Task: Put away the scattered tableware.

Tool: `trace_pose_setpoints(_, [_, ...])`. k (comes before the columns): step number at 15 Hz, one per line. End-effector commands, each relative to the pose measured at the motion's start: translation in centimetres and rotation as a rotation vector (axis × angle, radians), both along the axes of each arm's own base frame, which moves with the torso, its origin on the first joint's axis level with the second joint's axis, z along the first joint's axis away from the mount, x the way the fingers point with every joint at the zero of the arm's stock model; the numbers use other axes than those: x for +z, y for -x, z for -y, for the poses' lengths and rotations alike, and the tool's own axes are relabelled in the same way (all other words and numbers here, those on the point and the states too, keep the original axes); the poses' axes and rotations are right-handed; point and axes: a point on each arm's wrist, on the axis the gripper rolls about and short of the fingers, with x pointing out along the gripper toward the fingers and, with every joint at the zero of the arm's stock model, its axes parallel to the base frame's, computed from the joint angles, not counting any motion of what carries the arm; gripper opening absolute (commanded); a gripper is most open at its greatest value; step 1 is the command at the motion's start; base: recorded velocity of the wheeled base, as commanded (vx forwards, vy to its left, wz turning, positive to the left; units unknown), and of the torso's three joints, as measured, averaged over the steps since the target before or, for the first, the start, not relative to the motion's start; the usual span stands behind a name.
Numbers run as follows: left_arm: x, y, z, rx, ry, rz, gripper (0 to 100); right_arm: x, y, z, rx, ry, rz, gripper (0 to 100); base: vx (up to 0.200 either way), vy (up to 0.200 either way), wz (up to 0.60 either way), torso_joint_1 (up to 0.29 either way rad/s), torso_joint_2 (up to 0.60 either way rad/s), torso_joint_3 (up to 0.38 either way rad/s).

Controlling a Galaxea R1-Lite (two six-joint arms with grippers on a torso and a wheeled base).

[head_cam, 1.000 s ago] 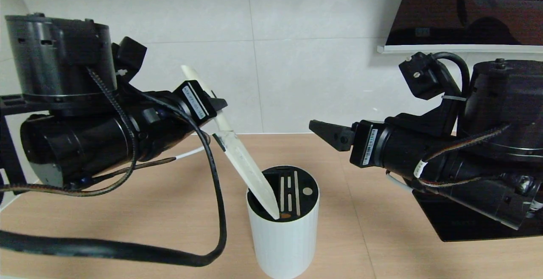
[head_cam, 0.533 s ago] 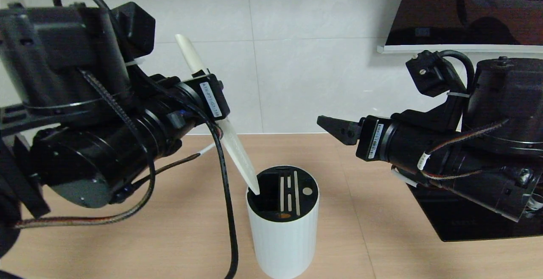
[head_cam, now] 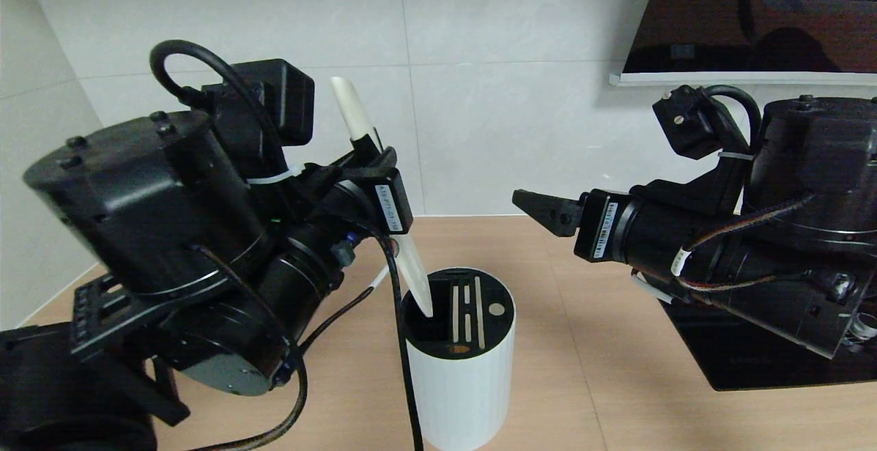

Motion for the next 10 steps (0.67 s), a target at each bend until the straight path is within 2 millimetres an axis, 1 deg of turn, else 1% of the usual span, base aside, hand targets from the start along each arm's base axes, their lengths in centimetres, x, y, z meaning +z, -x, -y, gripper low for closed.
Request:
trace_pose_setpoints(1, [-0.6, -0.2, 0.4, -0.005, -0.015, -0.015, 0, -0.1, 0.0, -0.1, 0.001, 0.002, -0.003, 100, 0.0, 0.0, 0.0, 0.0, 0.0, 0.0])
trace_pose_setpoints(6, [-1.2, -0.4, 0.8, -0.01, -0.024, -0.029, 0, -0.2, -0.1, -0.1, 0.001, 0.004, -0.004, 100, 0.0, 0.0, 0.0, 0.0, 0.0, 0.0])
trace_pose_setpoints(10, [-2.3, -0.7, 1.6, -0.023, -0.028, -0.056, 0, -0.2, -0.1, -0.1, 0.001, 0.004, -0.004, 100, 0.0, 0.0, 0.0, 0.0, 0.0, 0.0])
